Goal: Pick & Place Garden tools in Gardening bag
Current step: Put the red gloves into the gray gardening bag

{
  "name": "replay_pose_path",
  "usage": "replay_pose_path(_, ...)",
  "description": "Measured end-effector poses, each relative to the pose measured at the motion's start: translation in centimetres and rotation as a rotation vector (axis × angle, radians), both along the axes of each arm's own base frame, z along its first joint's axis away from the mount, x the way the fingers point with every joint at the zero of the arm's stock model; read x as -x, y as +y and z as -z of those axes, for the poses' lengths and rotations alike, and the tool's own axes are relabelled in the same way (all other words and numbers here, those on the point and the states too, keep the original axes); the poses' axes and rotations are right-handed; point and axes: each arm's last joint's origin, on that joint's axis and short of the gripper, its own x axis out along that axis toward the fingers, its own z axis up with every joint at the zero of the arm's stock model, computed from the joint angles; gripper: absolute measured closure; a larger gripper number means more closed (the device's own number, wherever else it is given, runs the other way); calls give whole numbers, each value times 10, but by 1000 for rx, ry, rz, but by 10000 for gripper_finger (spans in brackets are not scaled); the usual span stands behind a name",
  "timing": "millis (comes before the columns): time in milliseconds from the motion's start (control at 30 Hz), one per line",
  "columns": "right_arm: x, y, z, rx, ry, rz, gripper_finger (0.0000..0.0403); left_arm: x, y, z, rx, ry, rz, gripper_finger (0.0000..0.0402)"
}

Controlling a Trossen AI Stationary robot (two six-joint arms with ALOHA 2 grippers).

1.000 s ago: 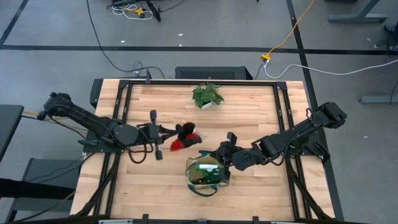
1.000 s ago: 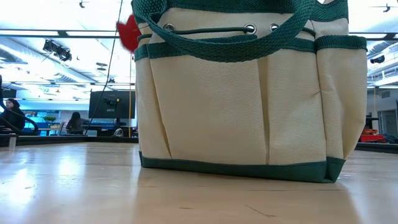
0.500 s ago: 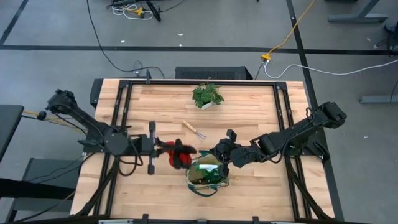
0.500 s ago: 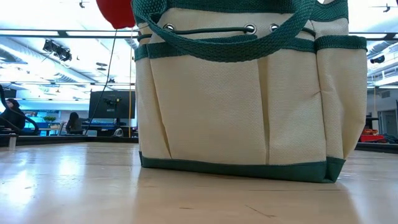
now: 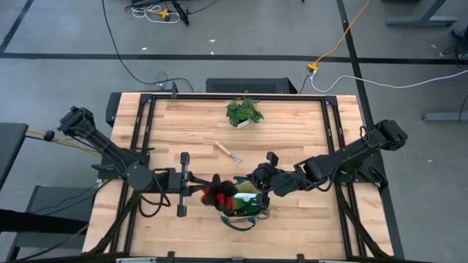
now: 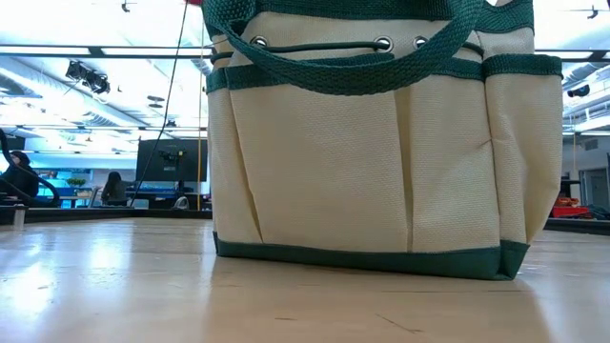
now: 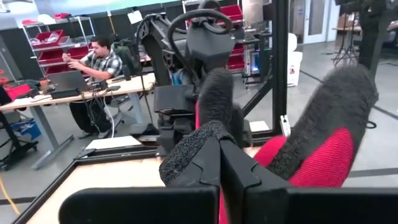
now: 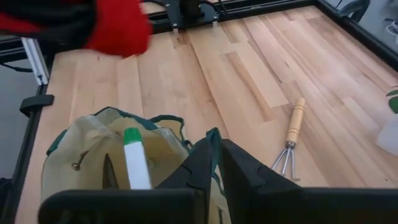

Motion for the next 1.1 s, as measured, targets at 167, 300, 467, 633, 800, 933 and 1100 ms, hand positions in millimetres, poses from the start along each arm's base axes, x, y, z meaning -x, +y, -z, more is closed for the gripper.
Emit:
replay_pose_path(167,0,-1,0,30,-2,20,365,-6,-8,5,11,-14,11,401)
replay_pose_path(300,-1,-3,0,34,1,24,365,-10,-13,9,16,-20,19,401)
replay_pose_path(467,-1,-5,1,37,10,24,365,-12,-15,10,50,-35,25,401)
replay_pose_path(633,-1,-8,1,45,18,27,365,-12,-17,6,89,-69,88,401)
replay_pose_path(800,-2,-12,1,54,21,32,365,-13,-18,7,95,-69,87,401)
replay_pose_path(933,-3,-14,1,55,21,38,365,-22,-21,15,92,-69,73,401)
replay_pose_path(1100,-3,-14,1,54,21,36,365,-34,-24,27,70,-62,53,401)
